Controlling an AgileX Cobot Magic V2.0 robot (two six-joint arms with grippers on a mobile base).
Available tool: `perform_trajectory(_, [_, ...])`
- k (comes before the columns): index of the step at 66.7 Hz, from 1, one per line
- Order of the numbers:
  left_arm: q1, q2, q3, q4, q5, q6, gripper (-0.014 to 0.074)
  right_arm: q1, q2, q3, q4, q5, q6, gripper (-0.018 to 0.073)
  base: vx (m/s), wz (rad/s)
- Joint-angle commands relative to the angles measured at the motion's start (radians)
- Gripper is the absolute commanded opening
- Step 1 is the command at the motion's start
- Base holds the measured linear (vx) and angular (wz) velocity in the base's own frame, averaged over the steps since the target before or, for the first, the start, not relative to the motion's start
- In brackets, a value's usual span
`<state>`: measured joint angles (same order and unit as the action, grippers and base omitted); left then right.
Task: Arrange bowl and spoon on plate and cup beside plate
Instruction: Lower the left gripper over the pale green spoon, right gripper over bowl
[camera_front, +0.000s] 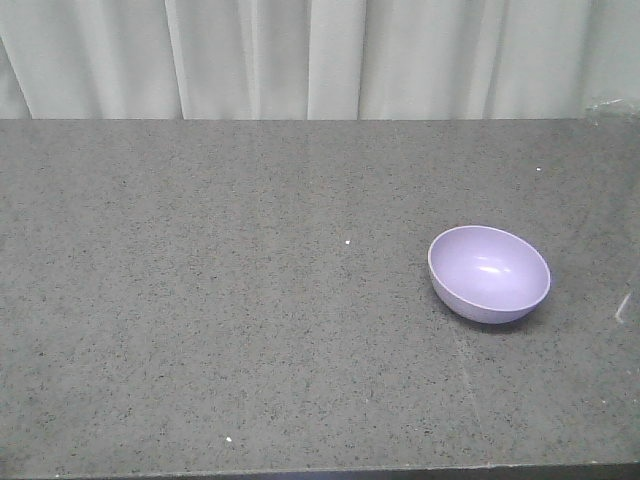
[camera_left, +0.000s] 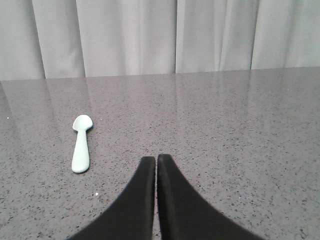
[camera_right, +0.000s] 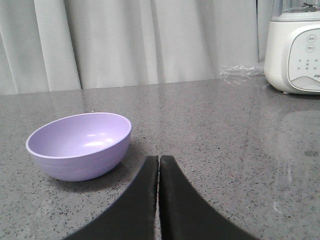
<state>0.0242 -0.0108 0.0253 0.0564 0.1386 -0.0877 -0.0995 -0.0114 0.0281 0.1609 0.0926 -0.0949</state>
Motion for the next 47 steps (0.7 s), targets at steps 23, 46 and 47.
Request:
perform_trajectory(23, [-0.001,-0.004,-0.008,-0.001,-0.074,-0.011,-0.0006,-0.007,-0.011,0.005,0.000,-0.070,-0.008,-0.0006,0.00,0.00])
perform_trajectory(46, [-0.001,-0.004,-0.008,-0.001,-0.074,-0.011,-0.0006,-0.007,-0.011,0.005,0.000,-0.070,-0.008,-0.0006,0.00,0.00])
perform_trajectory(47, [-0.001,-0.004,-0.008,-0.001,-0.074,-0.011,-0.0006,-0.007,-0.011,0.005,0.000,-0.070,-0.008,-0.0006,0.00,0.00])
